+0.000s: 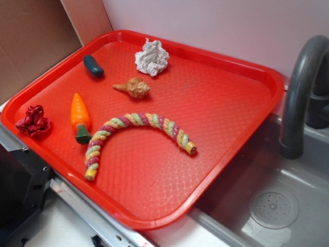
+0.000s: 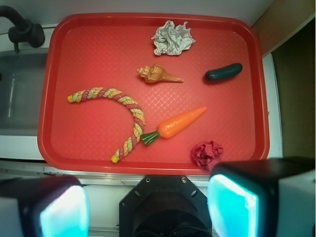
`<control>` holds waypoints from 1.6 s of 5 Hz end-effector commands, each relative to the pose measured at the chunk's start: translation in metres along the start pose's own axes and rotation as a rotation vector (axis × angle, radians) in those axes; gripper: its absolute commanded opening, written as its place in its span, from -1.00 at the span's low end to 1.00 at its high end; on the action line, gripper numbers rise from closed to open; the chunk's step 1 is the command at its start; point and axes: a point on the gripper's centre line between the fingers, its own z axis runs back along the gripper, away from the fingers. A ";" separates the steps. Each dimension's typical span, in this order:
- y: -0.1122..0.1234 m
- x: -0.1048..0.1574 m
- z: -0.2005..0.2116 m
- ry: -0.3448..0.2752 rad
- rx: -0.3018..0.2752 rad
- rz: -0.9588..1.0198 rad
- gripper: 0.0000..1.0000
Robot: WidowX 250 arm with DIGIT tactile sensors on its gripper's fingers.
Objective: Grab the white paper.
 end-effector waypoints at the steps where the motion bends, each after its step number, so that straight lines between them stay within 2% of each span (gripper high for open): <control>1: 0.000 0.000 0.000 0.000 0.000 0.000 1.00; 2: -0.006 0.034 -0.020 -0.060 0.010 -0.002 1.00; 3: -0.009 0.059 -0.038 -0.078 -0.011 -0.004 1.00; 4: -0.008 0.093 -0.061 -0.140 0.017 0.032 1.00; 5: 0.006 0.124 -0.087 -0.183 0.082 0.066 1.00; 6: 0.028 0.151 -0.116 -0.190 0.165 0.114 1.00; 8: 0.052 0.170 -0.159 -0.111 0.209 0.140 1.00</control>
